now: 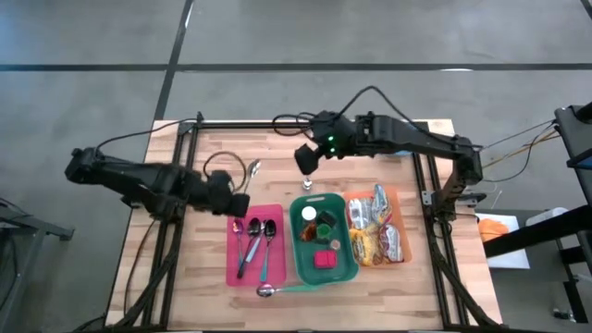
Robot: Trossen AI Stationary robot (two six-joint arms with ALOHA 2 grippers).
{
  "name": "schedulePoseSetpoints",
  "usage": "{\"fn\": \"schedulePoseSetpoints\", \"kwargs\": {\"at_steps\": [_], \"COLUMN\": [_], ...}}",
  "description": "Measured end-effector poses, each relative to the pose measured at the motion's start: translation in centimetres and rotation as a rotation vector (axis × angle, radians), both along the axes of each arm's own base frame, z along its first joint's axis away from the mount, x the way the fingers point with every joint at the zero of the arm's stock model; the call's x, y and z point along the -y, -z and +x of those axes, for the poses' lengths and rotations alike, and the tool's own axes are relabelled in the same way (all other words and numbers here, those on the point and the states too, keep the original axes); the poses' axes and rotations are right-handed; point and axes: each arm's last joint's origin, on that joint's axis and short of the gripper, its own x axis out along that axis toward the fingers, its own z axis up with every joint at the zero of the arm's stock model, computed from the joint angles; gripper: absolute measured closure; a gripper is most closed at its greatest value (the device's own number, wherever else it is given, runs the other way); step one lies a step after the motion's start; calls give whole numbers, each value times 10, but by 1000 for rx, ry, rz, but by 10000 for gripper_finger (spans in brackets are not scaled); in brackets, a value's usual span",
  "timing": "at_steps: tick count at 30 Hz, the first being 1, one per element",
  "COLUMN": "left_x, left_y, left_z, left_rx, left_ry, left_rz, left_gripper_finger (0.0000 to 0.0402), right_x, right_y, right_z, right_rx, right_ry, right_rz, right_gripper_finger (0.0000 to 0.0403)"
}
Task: Pick & Place Food Item
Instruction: Put the silver spoon into the pink bin
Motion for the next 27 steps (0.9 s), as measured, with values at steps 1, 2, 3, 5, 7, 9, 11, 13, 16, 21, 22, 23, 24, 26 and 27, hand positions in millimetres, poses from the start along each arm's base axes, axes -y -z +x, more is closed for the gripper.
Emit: {"fn": "schedulePoseSetpoints", "kwargs": {"at_steps": [1, 2, 3, 5, 7, 9, 11, 13, 16, 21, 22, 23, 24, 26, 27], "left_x": [7, 13, 20, 36, 54, 70, 85, 99, 116, 129, 130, 132, 133, 135, 136], "left_y": [1, 2, 3, 6, 11, 17, 25, 32, 44, 61, 64, 67, 70, 77, 80], "left_z": [-1, -2, -2, -3, -5, -6, -7, -7, -3, 9, 11, 12, 13, 16, 18], "left_rx": [-4, -7, -11, -18, -28, -43, -71, -92, -126, -157, -164, -173, -183, -201, -208], "left_ry": [-5, -12, -21, -43, -78, -111, -139, -152, -162, -138, -124, -115, -113, -113, -110], "left_rz": [-12, -24, -38, -71, -101, -127, -152, -161, -158, -119, -105, -92, -82, -63, -47], "left_gripper_finger": [401, 401, 401, 401, 401, 401, 401, 401, 401, 401, 401, 401, 401, 401, 401], "right_x": [0, 1, 1, 2, 1, 1, -1, -2, -6, -18, -22, -25, -29, -36, -41], "right_y": [7, 12, 18, 29, 37, 44, 47, 50, 52, 52, 52, 52, 51, 51, 51], "right_z": [4, 7, 10, 16, 21, 25, 27, 29, 29, 30, 31, 31, 31, 31, 31], "right_rx": [-8, -6, -10, -33, -54, -75, -86, -88, -85, -82, -78, -72, -67, -68, -72], "right_ry": [6, 12, 19, 21, 2, -35, -77, -103, -111, -122, -121, -117, -116, -133, -149], "right_rz": [7, 15, 26, 42, 50, 53, 46, 46, 73, 92, 100, 112, 121, 119, 113], "right_gripper_finger": [83, 83, 83, 83, 83, 83, 83, 83, 84, 84, 84, 84, 84, 84, 84]}}
